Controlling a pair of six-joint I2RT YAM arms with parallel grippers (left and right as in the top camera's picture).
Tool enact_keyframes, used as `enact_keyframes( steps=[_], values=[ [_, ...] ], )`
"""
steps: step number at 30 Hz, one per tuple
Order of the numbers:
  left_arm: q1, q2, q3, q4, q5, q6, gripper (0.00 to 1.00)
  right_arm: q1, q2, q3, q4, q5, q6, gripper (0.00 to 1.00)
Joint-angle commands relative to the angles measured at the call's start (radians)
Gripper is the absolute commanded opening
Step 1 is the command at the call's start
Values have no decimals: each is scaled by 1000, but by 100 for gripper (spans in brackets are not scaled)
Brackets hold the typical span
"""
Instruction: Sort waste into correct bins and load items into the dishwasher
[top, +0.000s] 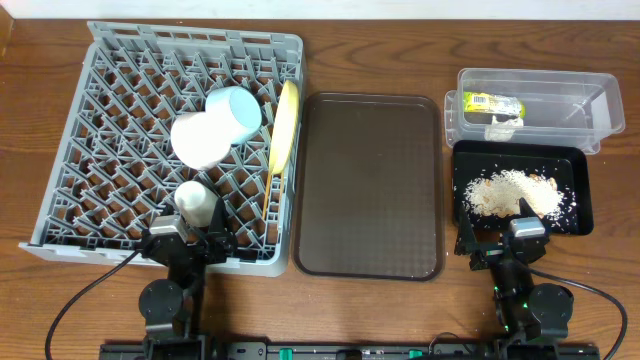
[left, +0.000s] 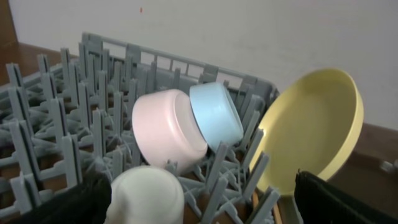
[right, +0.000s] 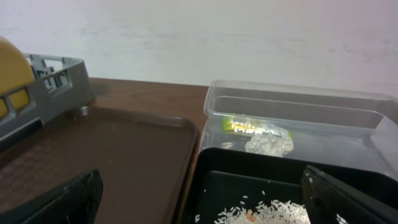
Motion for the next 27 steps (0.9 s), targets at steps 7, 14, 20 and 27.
enact_keyframes(
  steps=[7, 14, 20, 27],
  values=[
    [-3, 13, -7, -49, 25, 31, 94, 13, -5, -1, -5, 6, -11, 99],
    [-3, 13, -7, -49, 25, 31, 94, 13, -5, -1, -5, 6, -11, 99],
    [-3, 13, -7, -49, 26, 31, 94, 13, -5, -1, -5, 6, -11, 99],
    [-3, 13, -7, -49, 25, 31, 94, 13, -5, -1, -5, 6, -11, 99]
  ],
)
